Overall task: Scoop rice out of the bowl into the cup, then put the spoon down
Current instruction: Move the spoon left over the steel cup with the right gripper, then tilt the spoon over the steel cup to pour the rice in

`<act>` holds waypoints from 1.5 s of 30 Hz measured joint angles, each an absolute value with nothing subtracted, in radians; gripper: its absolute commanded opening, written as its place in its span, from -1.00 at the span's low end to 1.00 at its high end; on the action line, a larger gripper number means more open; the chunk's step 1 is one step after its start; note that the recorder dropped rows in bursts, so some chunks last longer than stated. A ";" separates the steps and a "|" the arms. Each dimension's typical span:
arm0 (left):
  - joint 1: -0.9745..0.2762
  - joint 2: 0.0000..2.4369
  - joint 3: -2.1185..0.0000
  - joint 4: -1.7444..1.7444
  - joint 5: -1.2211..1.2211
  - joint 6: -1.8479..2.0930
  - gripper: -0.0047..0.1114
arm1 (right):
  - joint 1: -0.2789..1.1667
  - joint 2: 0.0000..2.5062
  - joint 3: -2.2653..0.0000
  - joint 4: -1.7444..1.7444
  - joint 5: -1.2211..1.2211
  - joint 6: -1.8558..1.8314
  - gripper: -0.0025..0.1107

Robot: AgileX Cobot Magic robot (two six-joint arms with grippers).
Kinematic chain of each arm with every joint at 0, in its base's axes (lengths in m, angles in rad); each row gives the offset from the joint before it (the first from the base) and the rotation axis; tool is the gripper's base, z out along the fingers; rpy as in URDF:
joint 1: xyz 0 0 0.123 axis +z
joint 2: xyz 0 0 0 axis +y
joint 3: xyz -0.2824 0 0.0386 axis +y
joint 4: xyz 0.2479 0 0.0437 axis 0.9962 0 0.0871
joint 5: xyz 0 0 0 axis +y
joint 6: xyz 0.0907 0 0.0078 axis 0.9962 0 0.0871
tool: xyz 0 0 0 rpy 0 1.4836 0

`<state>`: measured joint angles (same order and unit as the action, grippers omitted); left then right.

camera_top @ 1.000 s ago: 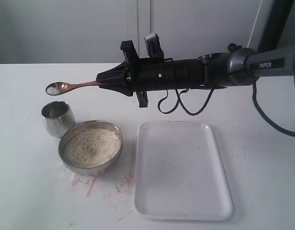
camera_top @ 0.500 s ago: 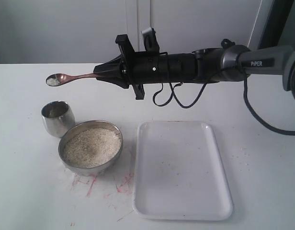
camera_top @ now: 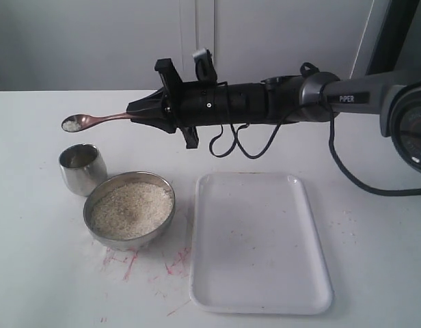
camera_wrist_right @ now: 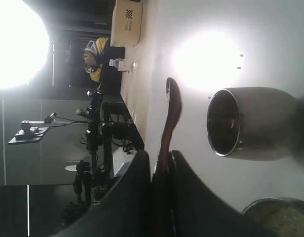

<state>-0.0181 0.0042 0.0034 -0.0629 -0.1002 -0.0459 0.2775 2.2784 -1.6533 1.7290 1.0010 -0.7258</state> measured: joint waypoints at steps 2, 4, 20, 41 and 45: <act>-0.018 0.004 0.003 -0.063 -0.100 -0.046 -0.67 | 0.285 2.278 -1.655 1.716 0.988 -0.726 -0.96; -0.018 0.004 0.003 -0.063 -0.100 -0.046 -0.67 | 0.287 2.278 -1.657 1.709 0.979 -0.726 -0.96; -0.018 0.004 0.003 -0.063 -0.100 -0.046 -0.67 | 0.287 2.278 -1.660 1.613 0.964 -0.735 -0.96; -0.018 0.004 0.003 -0.063 -0.100 -0.046 -0.67 | 0.287 2.278 -1.660 1.613 0.960 -0.828 -0.96; -0.018 0.004 0.003 -0.063 -0.100 -0.046 -0.67 | 0.287 2.278 -1.660 1.613 0.974 -0.858 -0.96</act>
